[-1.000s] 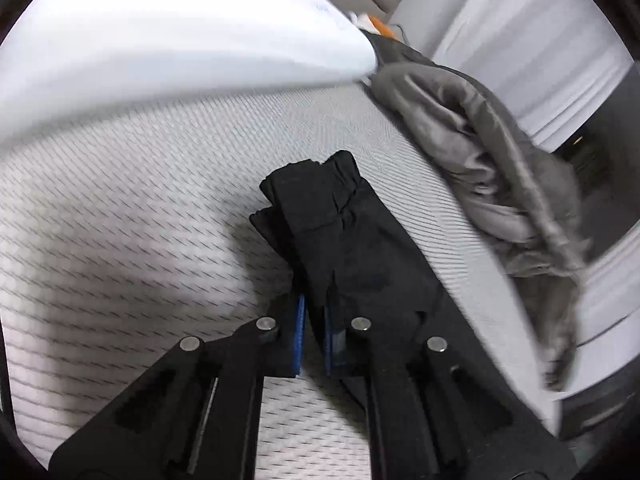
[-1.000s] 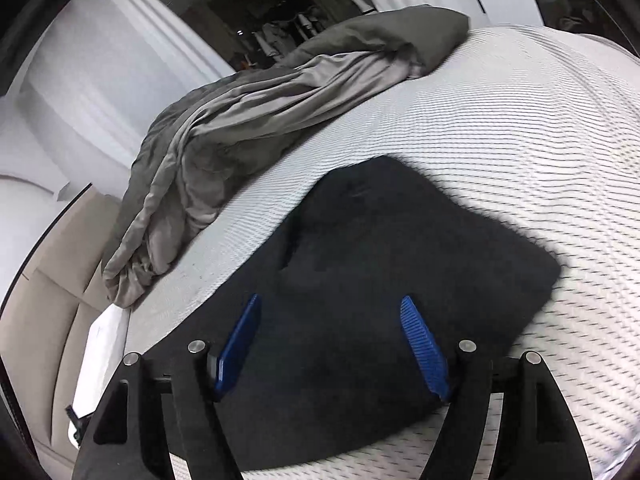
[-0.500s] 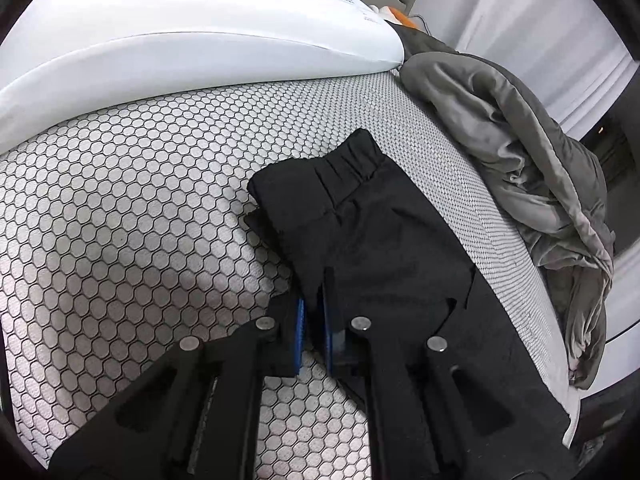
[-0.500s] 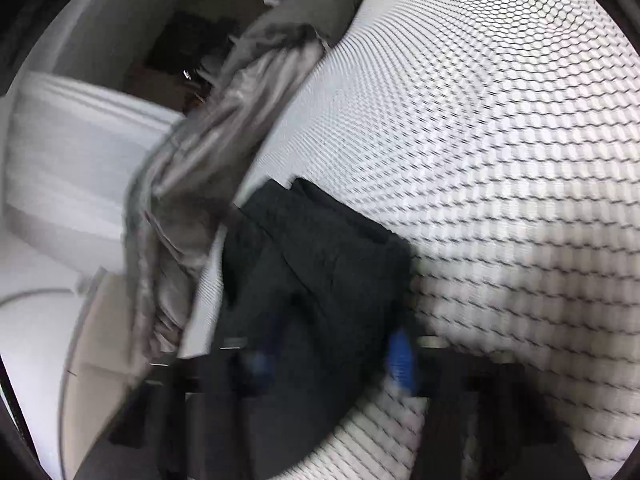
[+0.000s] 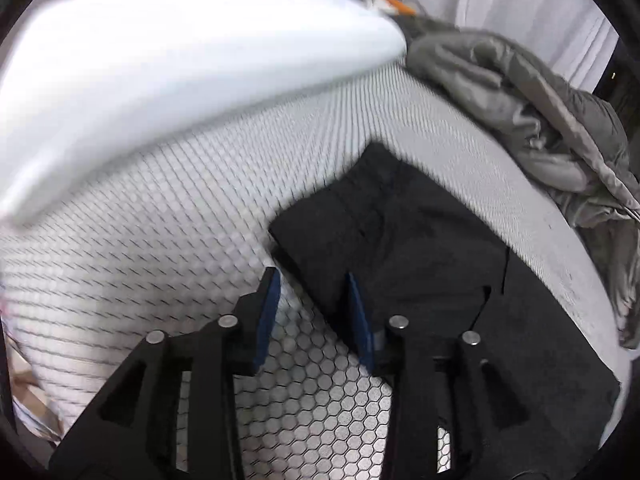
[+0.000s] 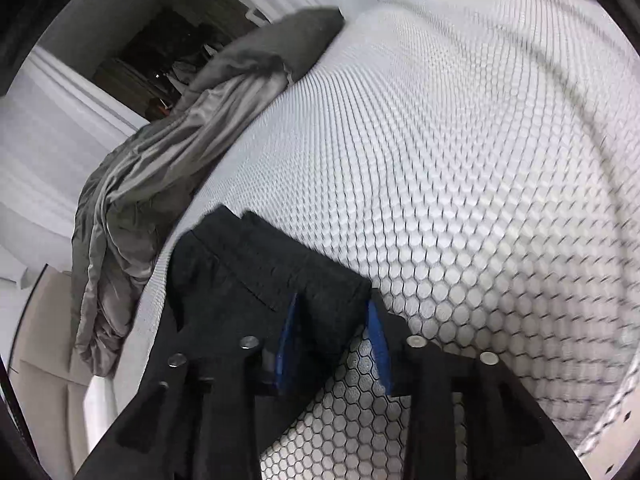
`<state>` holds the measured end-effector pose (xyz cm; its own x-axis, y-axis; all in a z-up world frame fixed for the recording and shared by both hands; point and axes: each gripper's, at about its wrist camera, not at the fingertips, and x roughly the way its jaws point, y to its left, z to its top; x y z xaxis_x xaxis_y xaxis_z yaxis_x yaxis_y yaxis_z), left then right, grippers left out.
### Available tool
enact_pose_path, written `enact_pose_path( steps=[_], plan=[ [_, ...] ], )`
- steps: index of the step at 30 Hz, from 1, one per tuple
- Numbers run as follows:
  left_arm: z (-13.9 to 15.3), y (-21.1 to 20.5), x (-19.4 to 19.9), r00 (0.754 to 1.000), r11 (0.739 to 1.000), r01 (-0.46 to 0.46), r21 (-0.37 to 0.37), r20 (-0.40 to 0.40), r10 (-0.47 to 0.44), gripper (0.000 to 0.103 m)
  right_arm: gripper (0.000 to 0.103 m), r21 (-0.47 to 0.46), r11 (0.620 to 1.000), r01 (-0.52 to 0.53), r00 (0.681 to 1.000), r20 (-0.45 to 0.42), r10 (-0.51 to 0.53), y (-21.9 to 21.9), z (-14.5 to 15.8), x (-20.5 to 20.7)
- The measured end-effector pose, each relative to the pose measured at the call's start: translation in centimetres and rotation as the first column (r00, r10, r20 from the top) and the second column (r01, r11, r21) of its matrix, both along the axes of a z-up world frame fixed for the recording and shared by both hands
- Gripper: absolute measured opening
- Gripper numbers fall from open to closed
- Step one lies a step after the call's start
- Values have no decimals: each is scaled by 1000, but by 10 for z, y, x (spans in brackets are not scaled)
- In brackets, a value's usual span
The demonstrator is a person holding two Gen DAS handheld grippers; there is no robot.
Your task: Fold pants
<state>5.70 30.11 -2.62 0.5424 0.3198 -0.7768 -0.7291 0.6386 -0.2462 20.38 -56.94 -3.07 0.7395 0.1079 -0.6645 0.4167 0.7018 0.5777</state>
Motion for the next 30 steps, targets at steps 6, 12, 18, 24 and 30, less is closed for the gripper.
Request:
enact_pose_path(
  steps=[6, 12, 18, 24, 30],
  plan=[
    [47, -73, 9, 972, 977, 195, 90, 115, -205, 86, 101, -190, 953, -236, 960, 104, 258, 81, 51, 13],
    [36, -204, 47, 819, 830, 554, 64, 136, -557, 102, 101, -330, 776, -538, 821, 4, 570, 210, 50, 32],
    [6, -327, 76, 648, 645, 759, 90, 1, -762, 102, 101, -399, 554, -730, 648, -146, 748, 310, 18, 18],
    [-32, -360, 84, 571, 562, 821, 106, -198, -797, 102, 101, -442, 389, -808, 542, -299, 786, 327, -14, 15],
    [-34, -323, 66, 581, 572, 813, 109, -214, -785, 102, 102, -553, 536, -638, 765, -382, 518, 191, -21, 29]
  ],
)
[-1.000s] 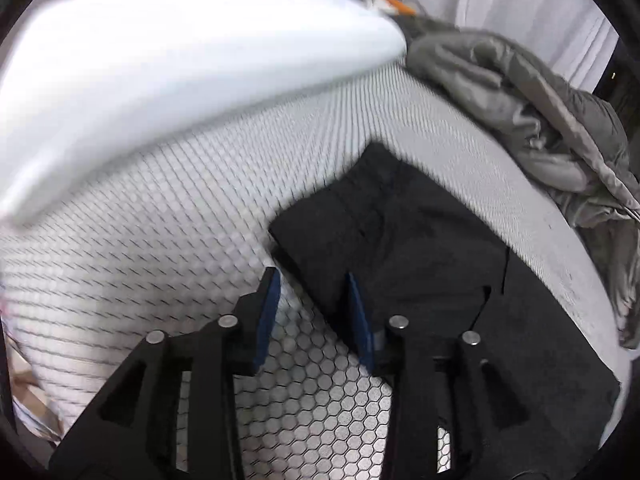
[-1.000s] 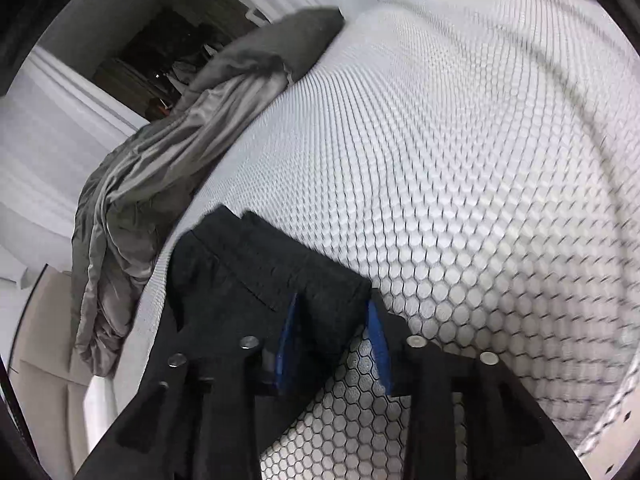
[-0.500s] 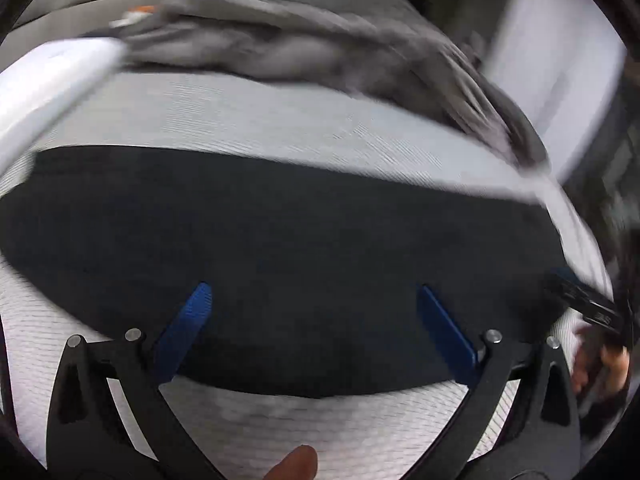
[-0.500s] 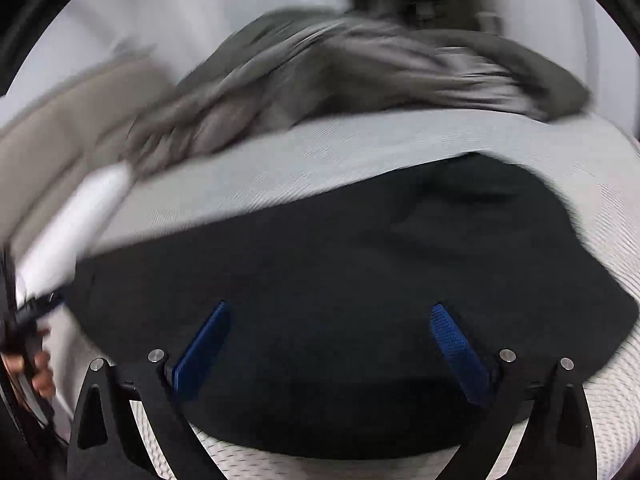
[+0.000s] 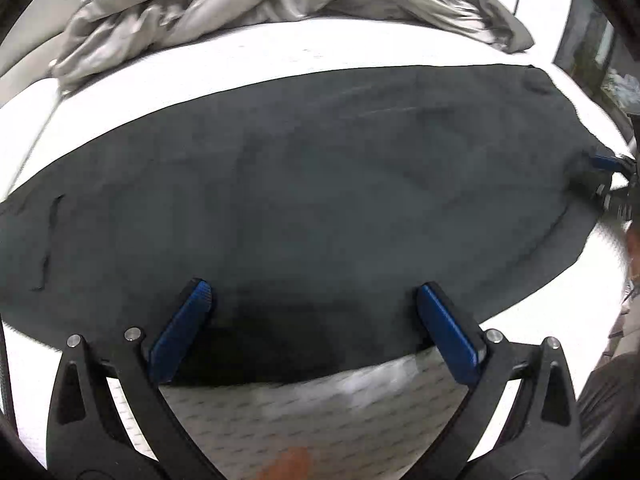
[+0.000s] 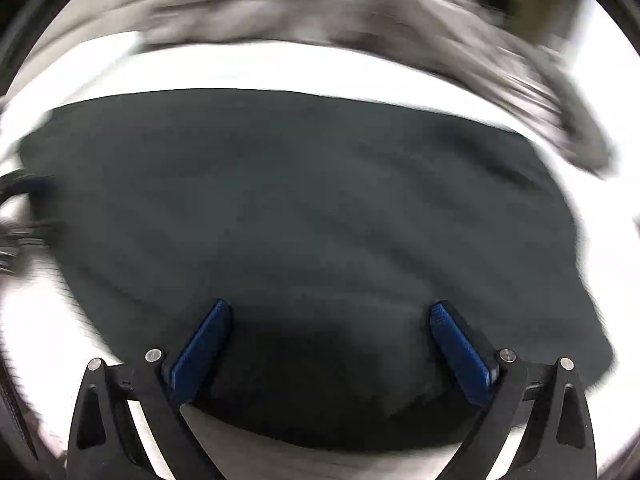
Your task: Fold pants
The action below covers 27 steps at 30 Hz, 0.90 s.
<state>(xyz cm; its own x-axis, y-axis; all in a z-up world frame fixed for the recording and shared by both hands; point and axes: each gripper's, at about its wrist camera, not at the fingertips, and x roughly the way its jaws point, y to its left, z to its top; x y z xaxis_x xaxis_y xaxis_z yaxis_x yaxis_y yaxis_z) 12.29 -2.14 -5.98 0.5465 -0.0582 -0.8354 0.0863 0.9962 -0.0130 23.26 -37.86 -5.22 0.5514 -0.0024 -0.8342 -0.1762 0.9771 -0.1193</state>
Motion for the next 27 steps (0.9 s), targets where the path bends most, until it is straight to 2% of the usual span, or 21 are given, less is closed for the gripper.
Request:
enact_pose_path(
  steps=[1, 2, 3, 4, 7, 8, 11, 14, 16, 17, 19, 20, 22, 23, 25, 27],
  plan=[
    [0, 15, 2, 1000, 1000, -12, -6, -8, 12, 102, 102, -1, 996, 94, 996, -9, -94, -31, -3, 4],
    [-2, 24, -2, 1000, 1000, -20, -14, -11, 20, 102, 101, 35, 983, 177, 984, -24, -177, -62, -4, 6],
    [-3, 35, -5, 999, 999, -33, -21, -14, 32, 102, 100, 100, 971, 217, 976, -34, -215, -83, -2, 7],
    [-1, 42, -7, 999, 998, -46, -33, -15, 45, 102, 100, 127, 967, 223, 975, -26, -221, -90, 1, 6],
    [8, 50, 3, 996, 994, -84, -77, 6, 85, 102, 100, 53, 980, 193, 980, 44, -195, -68, 21, 0],
    [11, 48, 4, 996, 993, -84, -85, 15, 86, 102, 100, 68, 984, 165, 983, 68, -170, -58, 29, -3],
    [20, 25, 20, 998, 995, -50, -83, 37, 53, 102, 101, 199, 979, 35, 993, 101, -56, -14, 48, -3],
    [14, -9, 48, 1000, 998, -13, -63, 3, 13, 102, 101, 266, 958, -104, 994, 61, 91, 49, 45, 11],
    [1, -28, 57, 999, 999, 9, -40, -31, -10, 102, 101, 225, 955, -192, 981, 27, 191, 96, 33, 21],
    [-3, -32, 60, 999, 1000, 14, -13, -43, -14, 102, 101, 161, 959, -234, 971, -5, 238, 117, 21, 24],
    [-9, -32, 62, 998, 999, 30, 33, -51, -28, 103, 100, 64, 961, -269, 962, -31, 271, 129, 4, 23],
    [-9, -26, 62, 998, 999, 31, 33, -51, -29, 103, 100, 63, 957, -283, 958, -22, 285, 124, 3, 22],
    [-8, -6, 59, 999, 1000, 4, 21, -52, -3, 103, 101, 48, 972, -230, 973, -10, 231, 93, 9, 21],
    [-8, 6, 57, 998, 999, -24, 33, -50, 26, 103, 101, -18, 990, -140, 990, 12, 140, 66, 11, 24],
    [-9, 31, 54, 996, 997, -72, 21, -50, 73, 103, 102, -124, 992, 35, 998, 49, -29, 14, 5, 31],
    [-10, 52, 51, 993, 995, -102, -15, -54, 101, 103, 102, -66, 982, 174, 984, 33, -172, -34, -4, 38]
  ],
)
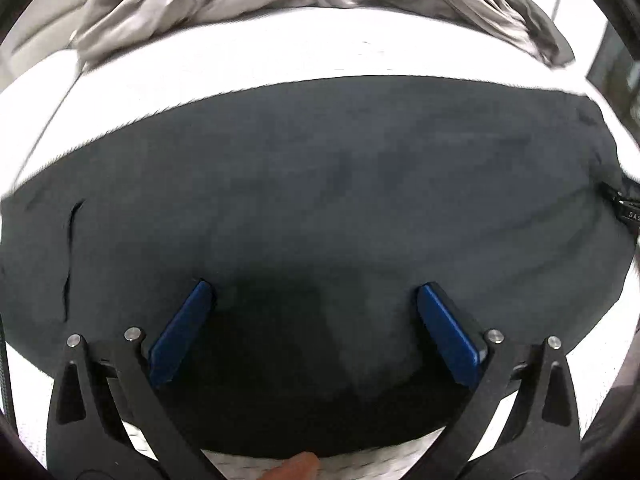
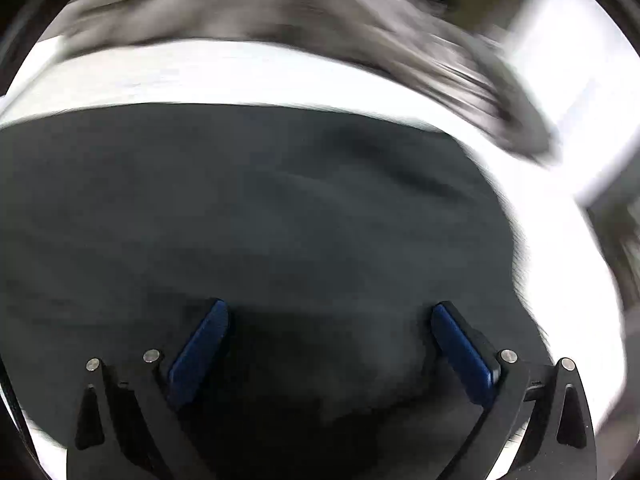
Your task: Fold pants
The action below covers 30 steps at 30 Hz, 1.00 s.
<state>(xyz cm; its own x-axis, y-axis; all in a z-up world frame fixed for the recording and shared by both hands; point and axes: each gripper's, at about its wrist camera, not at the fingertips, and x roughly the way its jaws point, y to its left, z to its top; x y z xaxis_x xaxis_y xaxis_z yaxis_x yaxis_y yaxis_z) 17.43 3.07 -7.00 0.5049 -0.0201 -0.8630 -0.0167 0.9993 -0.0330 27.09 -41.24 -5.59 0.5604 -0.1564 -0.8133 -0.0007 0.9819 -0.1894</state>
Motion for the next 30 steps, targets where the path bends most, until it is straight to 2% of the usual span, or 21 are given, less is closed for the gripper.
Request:
enact_pose_path(
  steps=[2, 5, 7, 9, 11, 13, 16, 17, 19, 20, 21, 22, 24, 25, 26, 27, 28, 30],
  plan=[
    [0, 5, -3, 1000, 1000, -4, 0, 2, 4, 103, 102, 84, 995, 52, 999, -2, -52, -26, 1, 5],
    [8, -5, -2, 1000, 998, -27, 54, 1, 27, 102, 102, 79, 993, 86, 996, 16, -87, -34, 13, 1],
    [19, -13, -1, 999, 999, -28, 32, 30, 27, 102, 102, 73, 995, 74, 996, 51, -78, -19, 26, -4],
    [32, -23, -1, 998, 1000, -11, 10, 63, 10, 102, 102, 115, 993, 0, 996, 93, -11, 10, 48, -11],
    [42, -40, 10, 996, 999, 23, 33, 82, -25, 102, 102, 156, 980, -121, 989, 103, 106, 54, 56, -14],
    [41, -57, 28, 995, 997, 54, 55, 82, -59, 102, 102, 185, 959, -214, 976, 90, 200, 93, 53, -10],
    [25, -75, 50, 996, 996, 82, 44, 38, -84, 102, 102, 209, 930, -303, 952, 21, 306, 152, 34, 5],
    [17, -80, 53, 996, 996, 86, 38, 11, -87, 102, 102, 187, 929, -319, 945, -6, 326, 165, 27, 10],
    [0, -81, 59, 996, 996, 88, 27, -26, -87, 103, 102, 83, 932, -353, 933, -42, 357, 182, 17, 7],
    [-1, -77, 59, 996, 996, 89, 17, -25, -89, 103, 102, 55, 923, -380, 922, -52, 383, 179, 14, 5],
    [0, -72, 58, 996, 996, 90, 15, -22, -90, 103, 102, 68, 921, -384, 920, -54, 388, 167, 15, 6],
    [2, -65, 57, 996, 996, 85, 27, -21, -85, 103, 102, 79, 928, -363, 928, -53, 368, 151, 16, 6],
    [4, -50, 54, 998, 996, 54, 65, -19, -52, 103, 102, 7, 977, -212, 976, -46, 212, 101, 16, 9],
    [4, -39, 52, 999, 997, 29, 70, -21, -27, 103, 102, -22, 991, -134, 990, -39, 133, 78, 15, 10],
    [3, -27, 51, 1000, 999, 10, 50, -19, -9, 103, 101, -15, 998, -61, 998, -34, 61, 51, 11, 9],
    [2, -17, 49, 1000, 1000, -5, 24, -14, 5, 103, 100, 92, 994, -51, 998, -25, 53, 32, 11, 6],
    [1, -12, 47, 1000, 1000, -11, 15, -12, 11, 103, 100, 160, 986, -42, 999, -16, 45, 21, 10, 1],
    [5, -11, 44, 1000, 1000, -15, 21, -7, 15, 103, 101, 75, 997, -37, 999, 6, 37, 29, 15, -9]
  ],
)
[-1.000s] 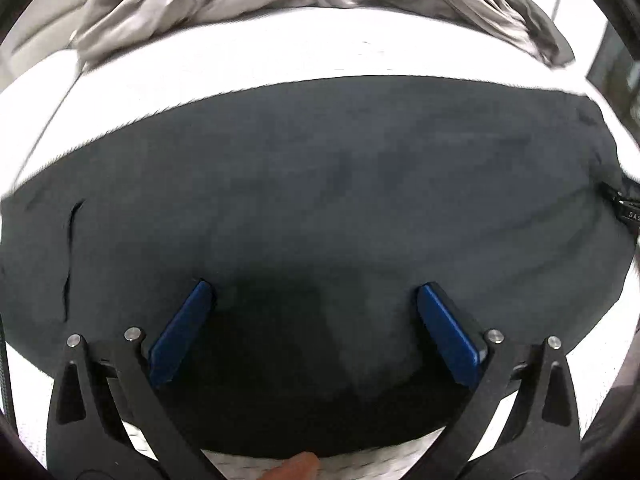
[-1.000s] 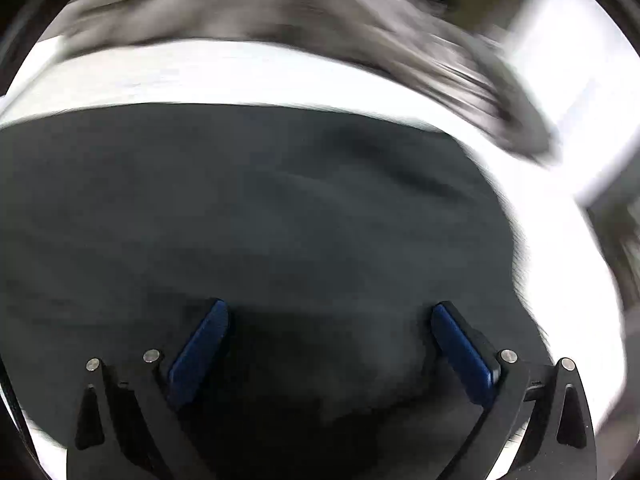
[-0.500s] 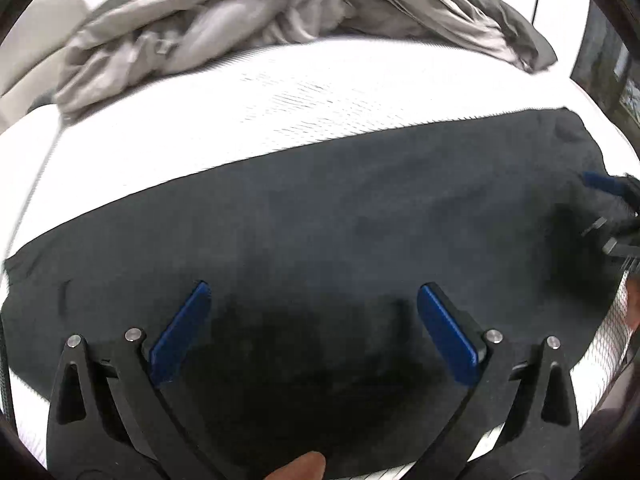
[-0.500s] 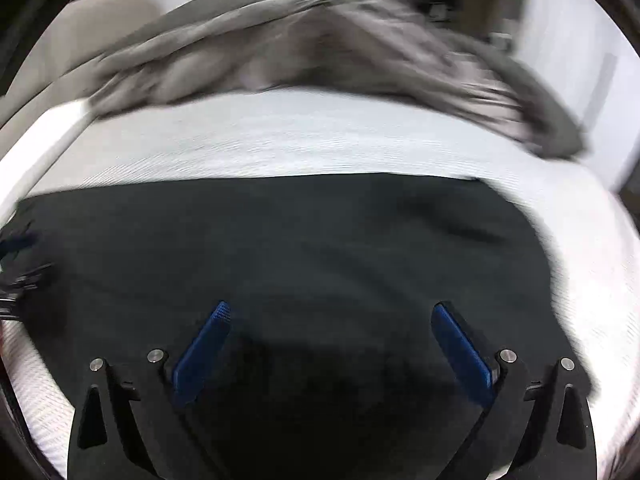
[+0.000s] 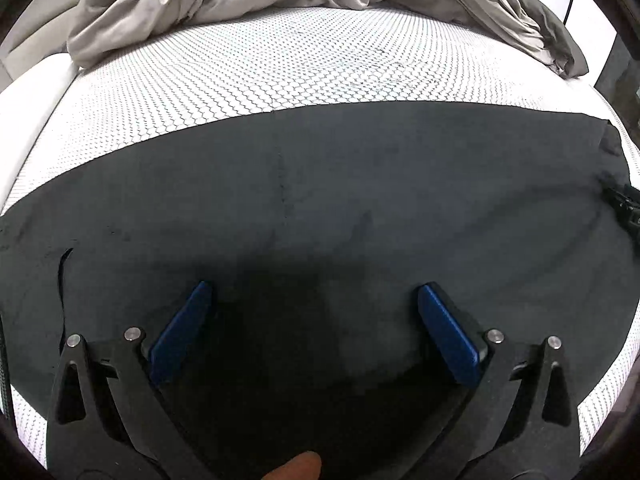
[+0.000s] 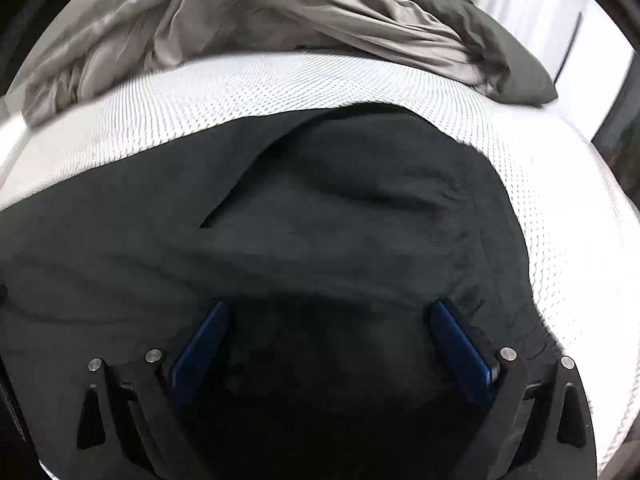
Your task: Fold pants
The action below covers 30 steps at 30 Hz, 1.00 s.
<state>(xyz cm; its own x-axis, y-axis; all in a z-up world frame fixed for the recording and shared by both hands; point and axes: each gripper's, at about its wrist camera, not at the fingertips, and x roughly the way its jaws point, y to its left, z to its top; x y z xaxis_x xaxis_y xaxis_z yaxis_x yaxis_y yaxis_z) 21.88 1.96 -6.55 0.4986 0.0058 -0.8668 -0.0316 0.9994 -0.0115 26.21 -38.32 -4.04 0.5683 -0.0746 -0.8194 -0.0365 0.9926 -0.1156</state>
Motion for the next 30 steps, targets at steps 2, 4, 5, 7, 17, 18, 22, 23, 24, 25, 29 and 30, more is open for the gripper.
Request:
enact_pose_path(
  steps=[2, 4, 5, 7, 17, 18, 22, 23, 24, 25, 29, 30],
  plan=[
    [5, -3, -2, 1000, 1000, -18, 15, 4, 18, 102, 101, -94, 995, -18, 1000, 14, 20, 21, 7, -10],
    [11, -8, -2, 1000, 1000, -8, -9, 12, 8, 102, 101, -84, 994, -65, 997, 36, 68, 28, 13, -6],
    [16, -12, -7, 1000, 1000, -1, -24, 24, 1, 102, 101, -63, 994, -92, 995, 42, 95, 37, 19, -12],
    [25, -21, -10, 998, 999, 5, -48, 59, -3, 102, 101, -22, 988, -152, 986, 71, 153, 57, 32, -18],
    [0, -36, 23, 999, 999, 38, 31, -7, -38, 103, 101, -60, 924, -378, 926, -10, 378, 157, 7, -3],
    [-1, -35, 23, 999, 999, 38, 30, -11, -38, 103, 101, -75, 924, -374, 927, -23, 374, 155, 1, -2],
    [0, -22, 14, 1000, 999, 22, 24, -8, -22, 103, 102, -58, 959, -277, 961, -37, 275, 100, 0, 32],
    [0, -17, 11, 1000, 1000, 6, 16, -5, -6, 103, 102, -114, 973, -203, 979, -29, 201, 82, -3, 34],
    [0, -13, 8, 1000, 1000, -3, 13, -3, 3, 103, 102, -169, 978, -125, 992, -17, 124, 63, -6, 35],
    [2, -11, 5, 1000, 1000, -5, 16, 3, 5, 103, 102, -180, 981, -74, 997, -13, 73, 47, -9, 35],
    [8, -4, -10, 1000, 1000, -8, 3, 24, 8, 102, 102, -63, 997, 46, 999, -15, -47, 5, -4, 23],
    [13, -8, -16, 999, 1000, 10, -20, 34, -10, 102, 102, -69, 997, 37, 999, -10, -38, 8, -1, 17]
  ],
)
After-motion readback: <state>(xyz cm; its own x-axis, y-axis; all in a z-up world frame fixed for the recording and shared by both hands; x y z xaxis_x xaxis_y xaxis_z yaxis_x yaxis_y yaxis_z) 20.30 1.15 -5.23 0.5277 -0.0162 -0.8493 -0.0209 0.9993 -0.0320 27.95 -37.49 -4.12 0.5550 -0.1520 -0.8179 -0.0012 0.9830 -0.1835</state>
